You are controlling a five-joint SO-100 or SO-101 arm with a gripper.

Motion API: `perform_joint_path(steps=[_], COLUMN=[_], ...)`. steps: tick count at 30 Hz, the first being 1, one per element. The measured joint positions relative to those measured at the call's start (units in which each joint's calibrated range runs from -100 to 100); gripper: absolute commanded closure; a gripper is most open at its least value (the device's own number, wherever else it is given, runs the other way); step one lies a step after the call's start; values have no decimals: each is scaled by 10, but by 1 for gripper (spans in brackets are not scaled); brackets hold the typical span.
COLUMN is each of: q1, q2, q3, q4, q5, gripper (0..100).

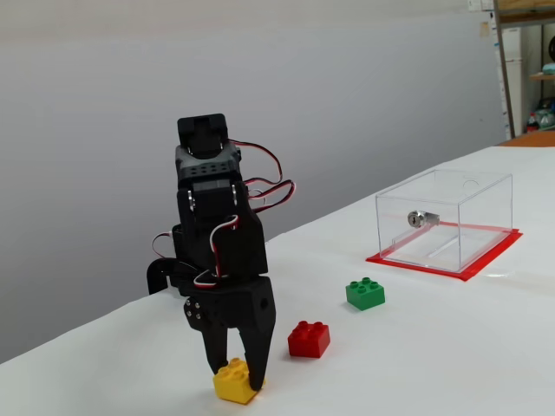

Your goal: Pick the yellow lego brick and place it into the transparent box

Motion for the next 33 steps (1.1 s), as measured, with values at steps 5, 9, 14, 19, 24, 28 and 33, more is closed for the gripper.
perform_joint_path(steps=[5, 9, 14, 19, 24, 28, 33], q1=[-15, -42, -76, -145, -229, -299, -384], q2=[-58, -116, -187, -259, -327, -374, -416], q3=[0, 0, 0, 0, 0, 0, 0], q4=[0, 9, 45, 80, 85, 85, 85], q5=[17, 31, 32, 32, 31, 30, 30], gripper=[93, 93, 94, 94, 93, 93, 93])
